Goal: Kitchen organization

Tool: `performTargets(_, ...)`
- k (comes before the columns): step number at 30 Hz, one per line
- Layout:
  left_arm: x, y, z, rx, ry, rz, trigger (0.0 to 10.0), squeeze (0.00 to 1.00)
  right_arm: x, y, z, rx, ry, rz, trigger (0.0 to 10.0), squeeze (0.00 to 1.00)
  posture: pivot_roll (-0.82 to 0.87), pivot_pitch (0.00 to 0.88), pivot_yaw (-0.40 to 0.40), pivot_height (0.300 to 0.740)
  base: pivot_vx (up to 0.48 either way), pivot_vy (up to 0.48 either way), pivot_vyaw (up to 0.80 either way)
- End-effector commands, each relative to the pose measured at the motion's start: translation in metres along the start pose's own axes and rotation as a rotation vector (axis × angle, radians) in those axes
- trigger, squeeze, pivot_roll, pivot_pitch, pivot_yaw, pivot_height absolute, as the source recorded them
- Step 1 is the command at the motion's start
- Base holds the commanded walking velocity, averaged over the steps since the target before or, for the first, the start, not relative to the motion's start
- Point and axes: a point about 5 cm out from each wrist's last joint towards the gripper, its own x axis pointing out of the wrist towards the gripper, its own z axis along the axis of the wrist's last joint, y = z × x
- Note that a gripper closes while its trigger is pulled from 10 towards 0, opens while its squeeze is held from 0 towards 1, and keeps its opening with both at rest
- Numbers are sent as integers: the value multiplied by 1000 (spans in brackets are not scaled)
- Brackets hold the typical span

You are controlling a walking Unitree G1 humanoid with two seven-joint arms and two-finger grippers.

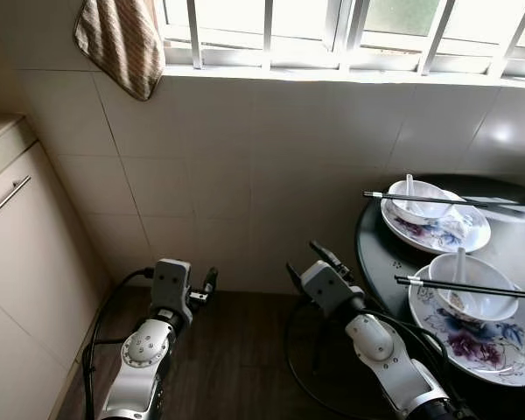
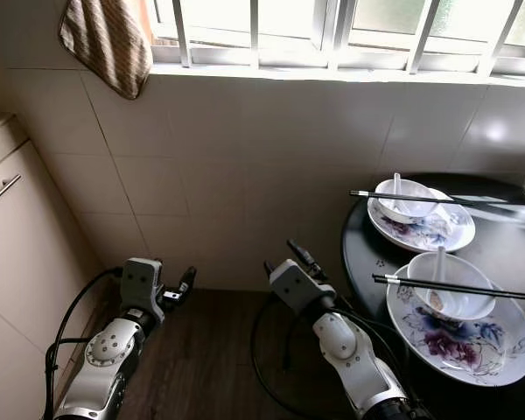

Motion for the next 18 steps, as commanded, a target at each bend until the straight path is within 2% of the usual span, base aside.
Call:
performTargets(1,2,-6,-2,-5,11,-23,10000,0,-1,-8,-3,-14,22,-34,10000,0,9,0,10,740,0,0,0)
performTargets(9,7,-8,0,-2,11,-51,10000,0,-4,-7,-6,-36,55,-69,10000,0,-11,0,30,740,0,0,0)
performTargets(12,9,-10,1,3,11,-66,10000,0,-6,-9,-7,-75,65,-95,10000,0,-16,0,35,740,0,0,0)
performTargets(14,11,-11,1,1,13,-79,10000,0,-8,-11,-8,-126,72,-113,10000,0,-27,0,46,740,0,0,0)
performTargets(16,15,-14,2,-1,18,-100,10000,0,-10,-15,-8,-229,75,-129,10000,0,-47,0,61,740,0,0,0)
performTargets(18,16,-14,2,-1,19,-105,10000,0,-11,-17,-9,-250,81,-137,10000,0,-49,0,63,740,0,0,0)
